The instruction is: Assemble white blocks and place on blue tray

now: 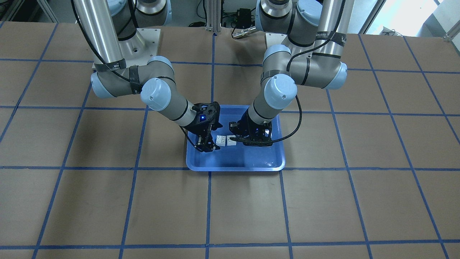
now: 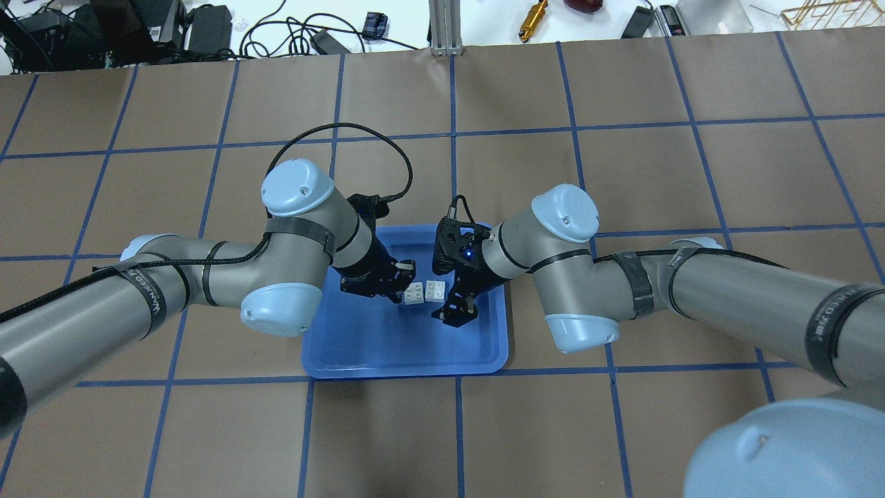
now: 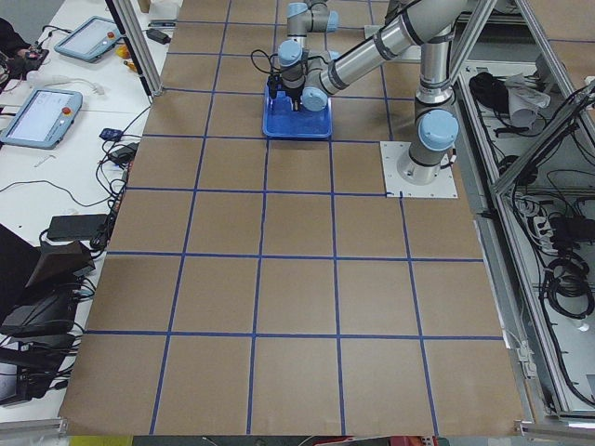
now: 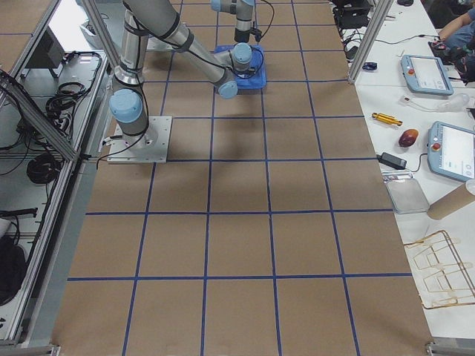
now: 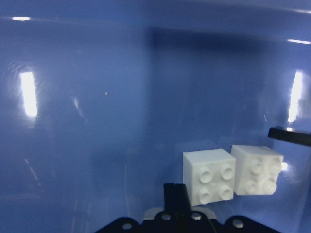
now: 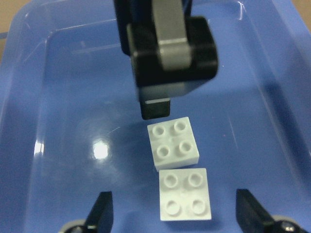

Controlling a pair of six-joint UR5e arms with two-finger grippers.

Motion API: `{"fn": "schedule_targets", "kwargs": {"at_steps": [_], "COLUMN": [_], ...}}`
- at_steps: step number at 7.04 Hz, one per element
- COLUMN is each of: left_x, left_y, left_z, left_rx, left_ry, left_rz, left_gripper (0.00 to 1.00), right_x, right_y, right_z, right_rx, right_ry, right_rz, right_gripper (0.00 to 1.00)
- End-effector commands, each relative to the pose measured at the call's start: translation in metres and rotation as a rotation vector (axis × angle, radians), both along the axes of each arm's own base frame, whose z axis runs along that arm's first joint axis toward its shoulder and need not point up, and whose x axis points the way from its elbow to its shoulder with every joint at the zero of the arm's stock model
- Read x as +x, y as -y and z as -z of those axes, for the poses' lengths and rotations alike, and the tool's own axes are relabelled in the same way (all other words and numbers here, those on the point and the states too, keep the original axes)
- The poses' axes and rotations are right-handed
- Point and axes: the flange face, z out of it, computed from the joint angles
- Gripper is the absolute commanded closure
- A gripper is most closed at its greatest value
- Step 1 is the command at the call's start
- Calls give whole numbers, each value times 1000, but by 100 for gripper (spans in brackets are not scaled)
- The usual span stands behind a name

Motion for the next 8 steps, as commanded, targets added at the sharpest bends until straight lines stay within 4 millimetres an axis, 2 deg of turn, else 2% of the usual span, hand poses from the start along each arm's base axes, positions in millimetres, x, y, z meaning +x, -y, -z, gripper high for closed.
{"fn": "schedule_targets", "kwargs": {"at_steps": [1, 3, 4, 5, 7, 8], "left_x": [-2, -2, -2, -2, -2, -2], "left_y": [10, 5, 6, 6, -4, -5], "left_z": [0, 4, 1, 0, 9, 8], "left_rx": [-31, -17, -25, -28, -3, -3], "left_ry": [-7, -1, -3, -5, 1, 1], "left_rz": [-10, -8, 1, 2, 1, 1], "left_gripper": [100, 100, 100, 100, 100, 100], "right_x": [-2, -9, -18, -23, -34, -52], "right_y": [-2, 6, 13, 16, 26, 40], "right_z": [-30, -53, -70, -74, -81, -101], "right_rx": [-22, -61, -46, 17, 72, 140], "right_ry": [2, -45, -85, -76, -75, -115], "right_rz": [50, 125, 255, 367, 473, 588], "right_gripper": [3, 0, 0, 0, 0, 0]}}
